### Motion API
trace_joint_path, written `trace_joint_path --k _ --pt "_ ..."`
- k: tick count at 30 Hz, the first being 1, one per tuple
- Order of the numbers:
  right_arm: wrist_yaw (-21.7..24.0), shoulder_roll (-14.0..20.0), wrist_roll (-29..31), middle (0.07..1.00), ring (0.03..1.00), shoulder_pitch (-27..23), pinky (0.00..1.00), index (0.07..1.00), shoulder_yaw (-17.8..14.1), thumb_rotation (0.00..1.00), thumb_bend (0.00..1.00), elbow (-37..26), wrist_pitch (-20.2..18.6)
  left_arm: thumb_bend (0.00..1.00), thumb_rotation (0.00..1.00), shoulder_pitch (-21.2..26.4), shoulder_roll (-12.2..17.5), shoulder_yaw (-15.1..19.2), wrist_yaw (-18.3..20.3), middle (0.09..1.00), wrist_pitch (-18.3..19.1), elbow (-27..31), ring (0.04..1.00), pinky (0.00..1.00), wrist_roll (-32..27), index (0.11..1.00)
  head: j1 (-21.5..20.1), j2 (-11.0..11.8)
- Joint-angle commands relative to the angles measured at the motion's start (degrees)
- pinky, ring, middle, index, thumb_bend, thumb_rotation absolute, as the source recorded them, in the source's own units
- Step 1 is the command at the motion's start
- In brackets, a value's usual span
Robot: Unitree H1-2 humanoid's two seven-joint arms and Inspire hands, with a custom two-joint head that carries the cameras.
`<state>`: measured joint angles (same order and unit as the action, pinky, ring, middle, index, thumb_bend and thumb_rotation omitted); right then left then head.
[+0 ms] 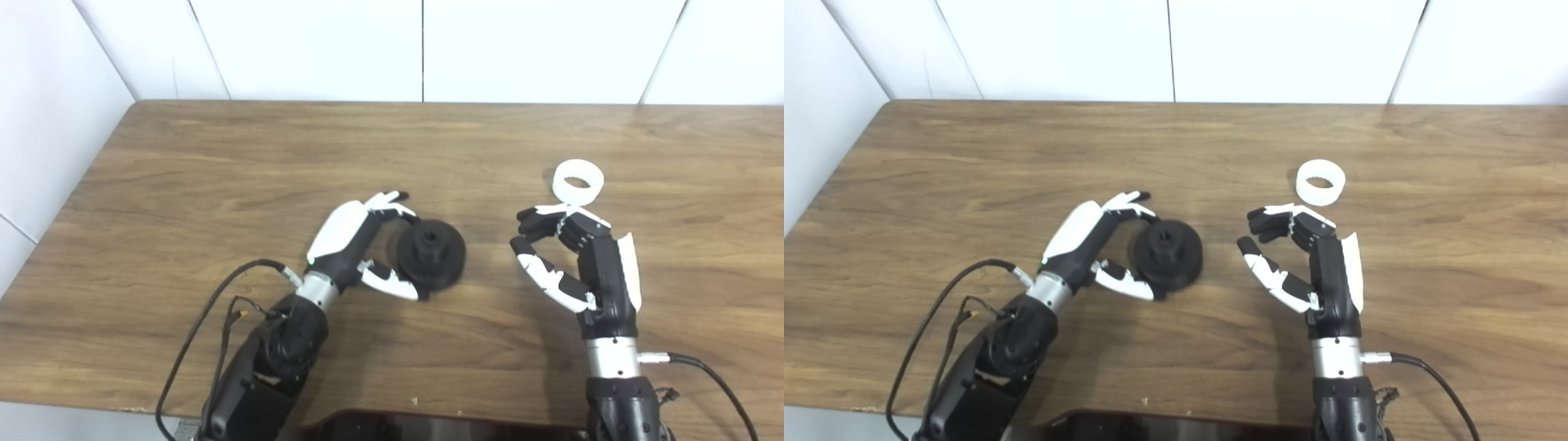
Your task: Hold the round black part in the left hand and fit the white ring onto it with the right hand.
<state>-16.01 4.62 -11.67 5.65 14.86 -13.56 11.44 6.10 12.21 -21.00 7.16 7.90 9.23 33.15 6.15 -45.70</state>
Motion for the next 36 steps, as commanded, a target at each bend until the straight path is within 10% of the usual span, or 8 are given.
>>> trace_joint_path --k 1,21,36 --pt "-0.2 -4.8 -0.1 0.592 0.540 4.7 0.48 0.495 -0.3 0.16 0.49 -1.7 0.7 0.91 0.23 -0.2 0.1 -1.0 0.9 0.930 -1.0 3.1 0.967 0.93 1.4 0.587 0.1 -0.1" --pt "-0.3 -5.0 -0.5 0.585 0.537 4.3 0.47 0.495 0.1 0.16 0.49 -1.3 0.9 0.93 0.21 -3.5 -1.1 -3.7 2.5 0.929 -1.6 5.7 0.983 0.93 6.3 0.585 -2.9 -0.3" --pt "-3.1 -5.3 -4.7 0.613 0.552 0.3 0.46 0.496 -3.3 0.16 0.49 -4.0 -5.3 0.88 0.20 -4.9 2.1 -0.4 5.6 0.933 -3.0 8.3 0.987 0.95 3.6 0.595 -21.2 3.0"
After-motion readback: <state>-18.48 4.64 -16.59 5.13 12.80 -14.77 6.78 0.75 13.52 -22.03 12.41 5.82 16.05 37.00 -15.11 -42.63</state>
